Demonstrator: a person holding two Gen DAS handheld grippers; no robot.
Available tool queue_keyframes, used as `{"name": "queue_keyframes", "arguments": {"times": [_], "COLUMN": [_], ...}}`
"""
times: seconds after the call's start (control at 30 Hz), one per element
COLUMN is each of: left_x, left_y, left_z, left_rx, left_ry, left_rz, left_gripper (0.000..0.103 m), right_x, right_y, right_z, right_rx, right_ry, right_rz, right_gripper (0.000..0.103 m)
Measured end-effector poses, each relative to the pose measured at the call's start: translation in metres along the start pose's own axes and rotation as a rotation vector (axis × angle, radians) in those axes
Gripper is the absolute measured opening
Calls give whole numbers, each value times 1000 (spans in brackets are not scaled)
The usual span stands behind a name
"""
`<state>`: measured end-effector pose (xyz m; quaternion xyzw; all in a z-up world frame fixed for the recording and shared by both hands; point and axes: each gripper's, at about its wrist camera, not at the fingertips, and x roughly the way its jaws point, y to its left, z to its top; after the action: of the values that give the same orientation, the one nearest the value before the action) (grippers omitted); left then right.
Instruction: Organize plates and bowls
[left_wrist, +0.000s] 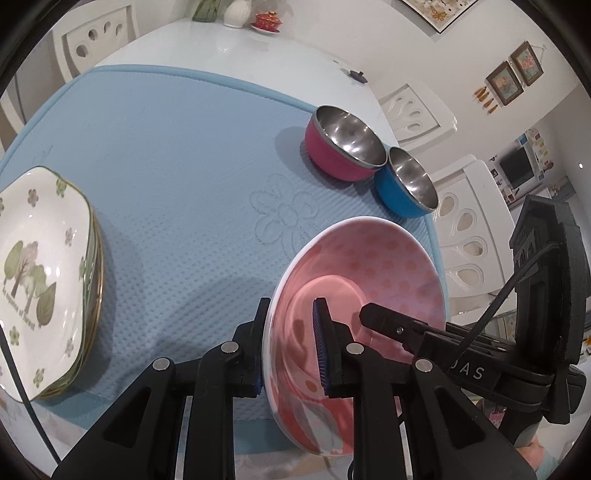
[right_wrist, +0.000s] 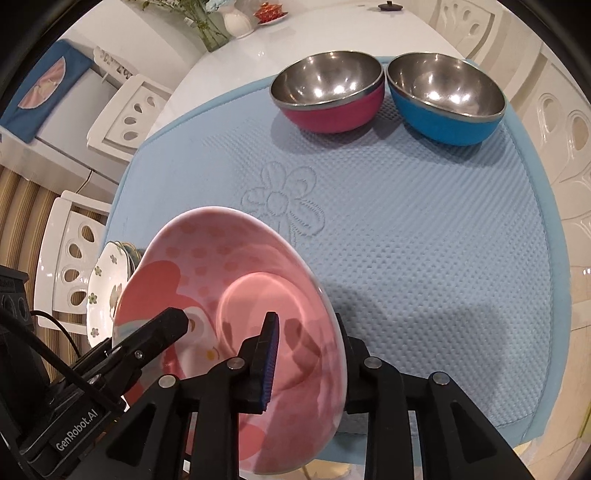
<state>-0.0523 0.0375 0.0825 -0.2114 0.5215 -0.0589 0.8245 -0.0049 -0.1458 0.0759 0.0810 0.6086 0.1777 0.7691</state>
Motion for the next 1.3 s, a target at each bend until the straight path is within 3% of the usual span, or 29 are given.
{"name": "queue_keyframes", "arguments": {"times": [0.3,0.53,0.97,1.3], "left_x": [14,24,26,-6], "left_y": [7,-1,-1,2], "left_z": [1,-2,-3,-7], "left_rx": [55,152,170,194], "left_ry": [34,50,40,-4], "left_rz": [38,119,163,211], "left_gripper": [17,17,21,21], "right_x": [20,33,27,2], "right_y": [-2,-5,-17,-35], "right_z": [-10,-15,-15,-11], "right_rx": [33,30,48,78], "right_ry": [71,131,121,80], "right_rz": [30,49,62,43], "right_gripper": [26,26,26,26]}}
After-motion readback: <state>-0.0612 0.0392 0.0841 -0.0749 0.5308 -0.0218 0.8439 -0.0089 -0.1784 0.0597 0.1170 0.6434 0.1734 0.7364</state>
